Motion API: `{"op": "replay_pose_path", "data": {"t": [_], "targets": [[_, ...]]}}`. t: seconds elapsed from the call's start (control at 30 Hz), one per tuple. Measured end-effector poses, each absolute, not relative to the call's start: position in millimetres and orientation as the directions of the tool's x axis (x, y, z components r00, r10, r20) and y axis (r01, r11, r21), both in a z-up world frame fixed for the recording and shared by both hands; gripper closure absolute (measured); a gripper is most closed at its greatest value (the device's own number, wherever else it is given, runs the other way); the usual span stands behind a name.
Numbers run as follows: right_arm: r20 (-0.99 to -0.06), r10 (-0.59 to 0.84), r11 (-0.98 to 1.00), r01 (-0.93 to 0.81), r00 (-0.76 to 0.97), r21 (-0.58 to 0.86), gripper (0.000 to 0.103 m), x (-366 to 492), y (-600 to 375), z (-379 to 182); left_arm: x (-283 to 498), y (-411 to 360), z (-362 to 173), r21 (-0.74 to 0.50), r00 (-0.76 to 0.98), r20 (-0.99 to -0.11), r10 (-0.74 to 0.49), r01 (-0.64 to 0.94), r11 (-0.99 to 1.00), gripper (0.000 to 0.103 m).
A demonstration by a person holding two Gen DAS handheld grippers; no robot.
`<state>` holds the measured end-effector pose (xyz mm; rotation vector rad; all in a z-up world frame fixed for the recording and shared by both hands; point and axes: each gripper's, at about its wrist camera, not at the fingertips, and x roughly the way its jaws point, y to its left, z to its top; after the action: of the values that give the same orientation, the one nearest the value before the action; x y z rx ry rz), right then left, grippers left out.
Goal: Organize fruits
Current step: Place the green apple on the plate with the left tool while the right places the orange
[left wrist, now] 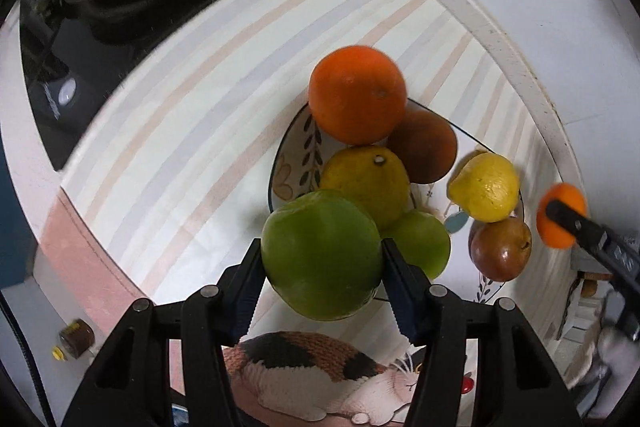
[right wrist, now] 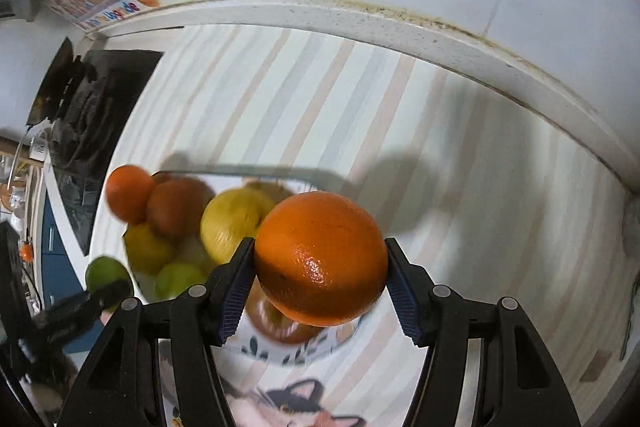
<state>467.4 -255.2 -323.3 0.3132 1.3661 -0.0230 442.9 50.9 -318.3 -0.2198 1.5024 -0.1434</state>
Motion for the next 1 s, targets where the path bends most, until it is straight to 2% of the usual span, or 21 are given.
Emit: {"op": "replay_pose_path", "data": {"t": [0.13,0.43,0.53,0.67,0.77,0.9,1.0], "targets": [[-0.975,0.144,0.966,0.191,0.169,0.176,0.038,479,-254,-342,447,54,-328,-0.241,0.041,-0.970,-0.239,-0.064,0.968,0.049],[-0.965,0.224,0.944,0.214,0.136,0.249,0.036,487,-262,-350,456,61,-335,-0.286,0.009,-0.958,-0.287,-0.133,0.949,0.048],[-0.967,0.222,0.946,0.213,0.124,0.244,0.034,489,-262,-351,457,63,-328,-0.277,0.024,-0.961,-0.277,-0.135,0.951,0.038],[-0.963,0.239,0.937,0.229,0.124,0.263,0.022,489,-262,-353,454,65,-316,-0.259,0.046,-0.966,-0.255,-0.115,0.959,0.035],[-0.962,0.237,0.936,0.235,0.137,0.264,0.022,486,-263,-349,452,62,-309,-0.236,0.064,-0.971,-0.231,-0.095,0.967,0.015],[-0.960,0.235,0.938,0.225,0.155,0.265,0.013,480,-263,-339,449,59,-301,-0.220,0.090,-0.973,-0.214,-0.071,0.973,0.015],[-0.965,0.192,0.951,0.209,0.181,0.228,0.011,471,-262,-326,446,55,-294,-0.208,0.112,-0.973,-0.201,-0.056,0.977,0.015]]}}
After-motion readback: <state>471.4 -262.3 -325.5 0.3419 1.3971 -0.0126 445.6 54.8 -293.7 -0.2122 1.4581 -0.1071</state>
